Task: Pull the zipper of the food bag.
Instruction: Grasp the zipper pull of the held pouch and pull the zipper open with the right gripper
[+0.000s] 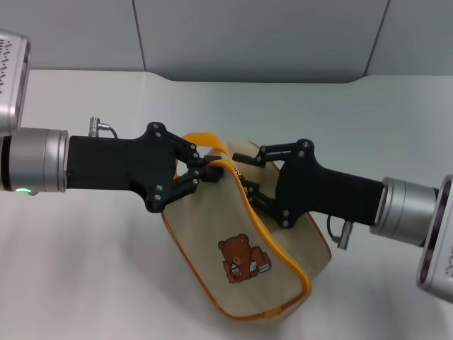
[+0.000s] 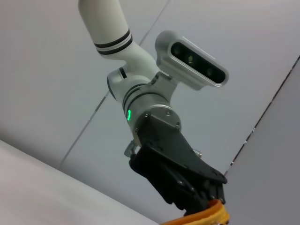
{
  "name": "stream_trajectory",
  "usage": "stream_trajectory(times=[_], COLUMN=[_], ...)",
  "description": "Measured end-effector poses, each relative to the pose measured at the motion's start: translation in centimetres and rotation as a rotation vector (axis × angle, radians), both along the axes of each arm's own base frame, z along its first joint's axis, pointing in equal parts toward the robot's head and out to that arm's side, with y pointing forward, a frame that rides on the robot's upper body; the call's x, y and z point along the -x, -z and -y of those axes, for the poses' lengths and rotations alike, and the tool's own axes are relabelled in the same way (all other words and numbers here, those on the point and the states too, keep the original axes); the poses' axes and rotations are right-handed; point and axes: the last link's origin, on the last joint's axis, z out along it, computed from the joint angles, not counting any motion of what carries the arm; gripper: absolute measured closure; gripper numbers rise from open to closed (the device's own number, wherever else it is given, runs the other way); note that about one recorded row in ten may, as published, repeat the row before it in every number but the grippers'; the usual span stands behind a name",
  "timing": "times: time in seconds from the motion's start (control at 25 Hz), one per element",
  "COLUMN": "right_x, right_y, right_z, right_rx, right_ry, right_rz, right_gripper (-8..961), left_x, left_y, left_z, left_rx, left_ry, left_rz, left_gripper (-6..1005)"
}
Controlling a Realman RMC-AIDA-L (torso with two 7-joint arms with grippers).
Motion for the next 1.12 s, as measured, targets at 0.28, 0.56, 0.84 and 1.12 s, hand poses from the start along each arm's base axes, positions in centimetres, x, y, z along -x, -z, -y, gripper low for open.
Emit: stream_trajectory(times=[0.28,0.56,0.84,1.12], right_x=[0.0,-0.3,-3.1,-5.7], right_y=[0.3,0.3,-0.7,-2.8], right_z=[0.4,0.7,3.3,6.0], right_rx=[-0.011,0.001,0.033,0.141], right_ry=[-0.021,-0.020,0.022,0.101], right_rz=[0.000,0.005,-0.002,-0.012], right_gripper=[827,907,953,954], left_x=[0.3,0.5,1.7,3.2], left_y=[-0.1,-0.1,-0.3,-0.7], left_z=[0.2,0.2,-0.3,-0.4], left_rx=[-0.011,-0.019,-0.098,-0.159], left_ry=[-0.013,-0.019,-0.097,-0.168], left_rz=[0.018,0.020,0.031,0.032], left_gripper=[942,931,921,910])
